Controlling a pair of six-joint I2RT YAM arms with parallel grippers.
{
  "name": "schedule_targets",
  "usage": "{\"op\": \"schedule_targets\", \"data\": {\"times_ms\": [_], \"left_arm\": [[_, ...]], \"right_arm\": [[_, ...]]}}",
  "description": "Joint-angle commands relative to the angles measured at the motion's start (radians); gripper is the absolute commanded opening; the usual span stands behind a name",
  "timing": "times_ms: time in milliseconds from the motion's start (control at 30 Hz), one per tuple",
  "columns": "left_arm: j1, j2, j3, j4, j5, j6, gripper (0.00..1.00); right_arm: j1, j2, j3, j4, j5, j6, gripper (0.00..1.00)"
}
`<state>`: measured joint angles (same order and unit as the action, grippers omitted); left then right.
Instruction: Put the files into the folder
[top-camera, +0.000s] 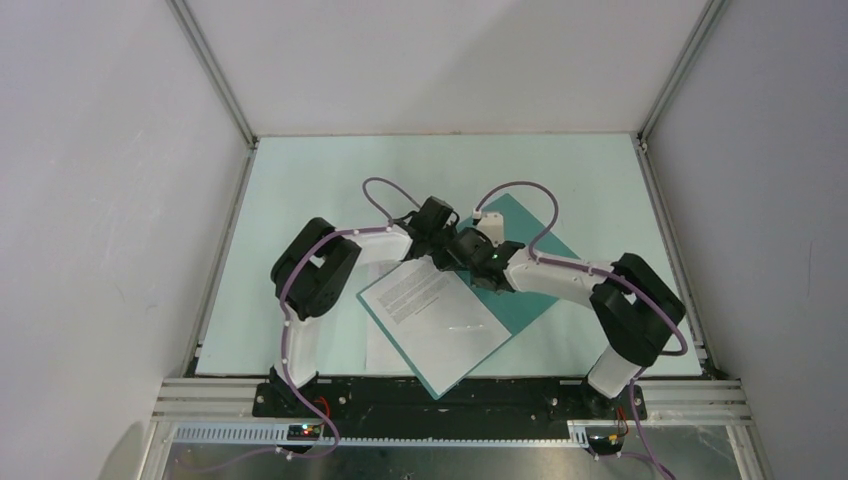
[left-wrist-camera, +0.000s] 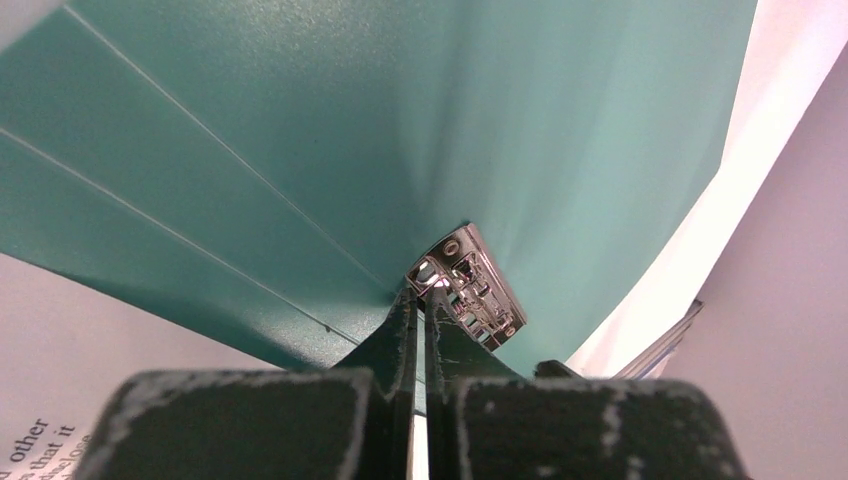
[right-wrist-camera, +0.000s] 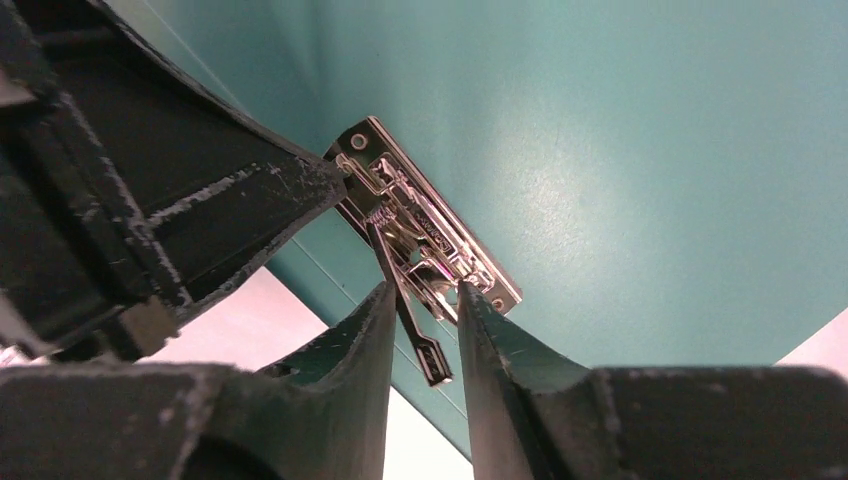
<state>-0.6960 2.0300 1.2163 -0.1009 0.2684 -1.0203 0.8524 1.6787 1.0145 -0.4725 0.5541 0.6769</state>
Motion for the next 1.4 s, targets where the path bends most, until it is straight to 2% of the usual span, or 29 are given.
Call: {"op": "schedule_targets", "data": {"times_ms": [0, 167, 300, 567, 767, 800, 900, 933, 1067, 1200, 1367], "left_arm": [[-0.035, 0.098, -0.003, -0.217, -0.093, 0.167, 0.0], [-0.035, 0.108, 0.116, -0.27, -0.097, 0.239, 0.0], [-0.034, 0.136, 0.237, -0.334, -0.088, 0.325, 0.0], [-0.034, 0.251, 0.554, -0.496, -0.024, 0.496, 0.0], [-0.03, 0.247, 0.59, -0.525, -0.023, 0.491, 0.02], [-0.03, 0.23, 0.587, -0.525, -0.028, 0.485, 0.11], [-0.016, 0.174, 0.577, -0.524, -0.042, 0.476, 0.25], [-0.012, 0.145, 0.578, -0.524, -0.048, 0.474, 0.34], [0.024, 0.05, 0.581, -0.523, -0.062, 0.469, 0.55], [0.063, -0.067, 0.535, -0.524, -0.092, 0.465, 0.61], [0.098, -0.238, 0.364, -0.523, -0.159, 0.452, 0.62]], "right_arm": [[-0.037, -0.105, 0.008, -0.022, -0.061, -0.05, 0.36], [-0.094, -0.175, -0.007, -0.023, -0.175, -0.059, 0.47], [-0.126, -0.277, -0.077, 0.031, -0.28, -0.052, 0.47], [-0.132, -0.414, -0.262, 0.179, -0.409, -0.02, 0.38], [-0.144, -0.373, -0.312, 0.302, -0.459, 0.004, 0.3], [-0.159, -0.357, -0.312, 0.321, -0.471, 0.005, 0.3], [-0.192, -0.323, -0.311, 0.407, -0.532, 0.009, 0.3], [-0.207, -0.302, -0.309, 0.418, -0.537, 0.013, 0.3], [-0.249, -0.237, -0.28, 0.457, -0.595, 0.023, 0.3], [-0.291, -0.172, -0.23, 0.463, -0.596, 0.026, 0.29], [-0.351, -0.099, -0.16, 0.507, -0.645, 0.034, 0.28]]}}
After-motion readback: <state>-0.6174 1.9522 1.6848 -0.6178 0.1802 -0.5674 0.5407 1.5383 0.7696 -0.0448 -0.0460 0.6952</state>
